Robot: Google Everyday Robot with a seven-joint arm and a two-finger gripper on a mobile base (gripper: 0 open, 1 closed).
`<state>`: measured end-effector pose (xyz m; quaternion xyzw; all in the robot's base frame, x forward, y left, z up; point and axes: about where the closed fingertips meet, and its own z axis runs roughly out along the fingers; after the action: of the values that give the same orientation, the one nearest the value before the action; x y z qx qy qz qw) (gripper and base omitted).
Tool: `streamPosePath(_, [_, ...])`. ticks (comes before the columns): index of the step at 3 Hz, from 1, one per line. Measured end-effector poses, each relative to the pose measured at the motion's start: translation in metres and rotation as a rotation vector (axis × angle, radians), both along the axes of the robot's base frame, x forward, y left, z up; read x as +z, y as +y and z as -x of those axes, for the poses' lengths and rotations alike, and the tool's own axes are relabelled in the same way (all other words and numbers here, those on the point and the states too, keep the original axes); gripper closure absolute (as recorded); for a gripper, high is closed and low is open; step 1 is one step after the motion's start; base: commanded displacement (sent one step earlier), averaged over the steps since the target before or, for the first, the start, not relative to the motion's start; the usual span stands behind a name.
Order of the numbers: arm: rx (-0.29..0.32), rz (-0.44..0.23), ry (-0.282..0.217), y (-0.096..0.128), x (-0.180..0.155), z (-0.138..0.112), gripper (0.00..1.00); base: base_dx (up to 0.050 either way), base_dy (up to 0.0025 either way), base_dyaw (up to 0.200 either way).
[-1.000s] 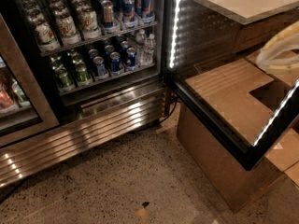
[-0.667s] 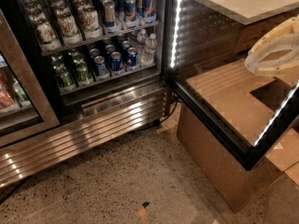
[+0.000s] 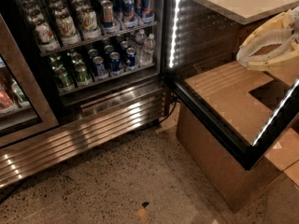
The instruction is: Close right fridge door
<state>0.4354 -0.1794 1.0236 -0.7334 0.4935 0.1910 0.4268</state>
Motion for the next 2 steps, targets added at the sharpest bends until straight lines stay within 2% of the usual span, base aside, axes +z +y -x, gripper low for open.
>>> streamPosePath(1, [-0.123, 0.096, -0.012, -0.025, 0.002, 0.019, 0.15, 0.0, 0.0, 0.0])
streamPosePath(2, [-0.275, 0.16, 0.004, -0.065, 0.0, 0.065, 0.0, 0.0, 0.0, 0.0])
